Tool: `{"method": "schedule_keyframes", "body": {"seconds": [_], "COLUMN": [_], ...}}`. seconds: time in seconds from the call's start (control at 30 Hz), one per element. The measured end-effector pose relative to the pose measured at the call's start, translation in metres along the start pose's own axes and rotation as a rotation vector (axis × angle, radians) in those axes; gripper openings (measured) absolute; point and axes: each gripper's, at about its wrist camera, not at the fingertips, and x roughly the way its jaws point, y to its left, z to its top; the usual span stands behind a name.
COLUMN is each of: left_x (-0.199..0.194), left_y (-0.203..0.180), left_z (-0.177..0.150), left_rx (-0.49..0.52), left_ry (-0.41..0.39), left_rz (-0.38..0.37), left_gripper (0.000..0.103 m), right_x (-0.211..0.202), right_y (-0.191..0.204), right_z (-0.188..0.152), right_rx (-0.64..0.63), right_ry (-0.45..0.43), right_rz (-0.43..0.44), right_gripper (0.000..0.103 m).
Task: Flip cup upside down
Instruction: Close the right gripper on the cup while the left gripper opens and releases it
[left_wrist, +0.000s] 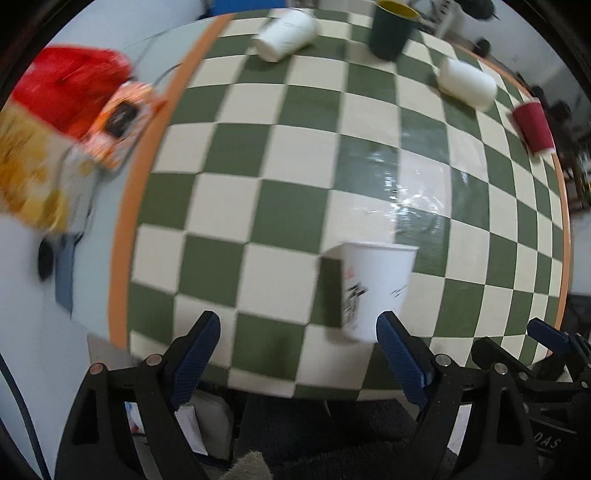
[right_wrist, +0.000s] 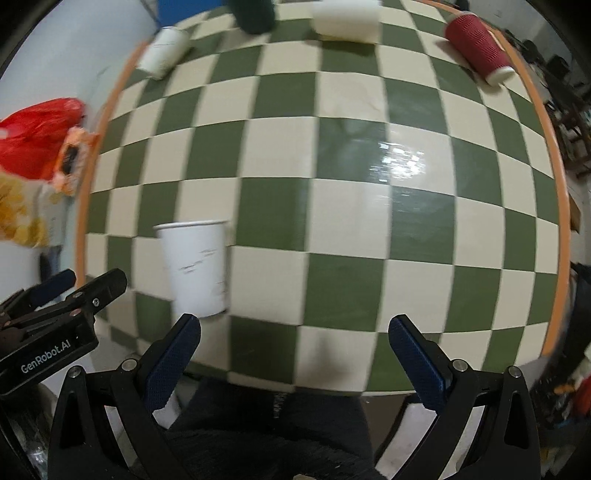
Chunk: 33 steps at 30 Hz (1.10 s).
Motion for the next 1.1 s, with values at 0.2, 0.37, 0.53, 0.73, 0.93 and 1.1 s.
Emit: {"method": "schedule_keyframes", "body": {"seconds": [0.2, 0.37, 0.53, 0.73, 0.93, 1.1], "left_x": [-0.005, 0.02, 0.055, 0.083, 0.099, 0.108], "left_y": [0.04, 0.073, 0.099, 0.109, 0.113, 0.12], "left_z": [-0.012, -0.008, -0.004, -0.003, -0.005, -0.007], "left_rx": [-0.082, -0.153, -0.202, -0.198, -0.2, -0.204], "left_ry": [-0.005, 0.027, 0.058, 0.073, 0.098, 0.109], "left_rz": [0.006, 0.018, 0.004, 0.005, -0.008, -0.012], "left_gripper": [0.086, 0.088, 0.102, 0.102, 0.102, 0.103], "right_x": [0.007, 0.01, 0.019, 0.071, 0.117, 0.139], "right_y": [0.057, 0.093, 0.15, 0.191, 0.172, 0.148], "right_z": [0.001, 0.008, 0.005, -0.04, -0.088, -0.095], "right_rx": [-0.077, -0.273, -0.764, -1.534, -2.252, -2.627], "right_ry": [0.002, -0.002, -0.063, -0.042, 0.033, 0.094], "right_rz": [0.013, -0.105, -0.352, -0.75, -0.961, -1.032], "right_gripper": [0.103, 0.103, 0.103, 0.103, 0.103, 0.103]}}
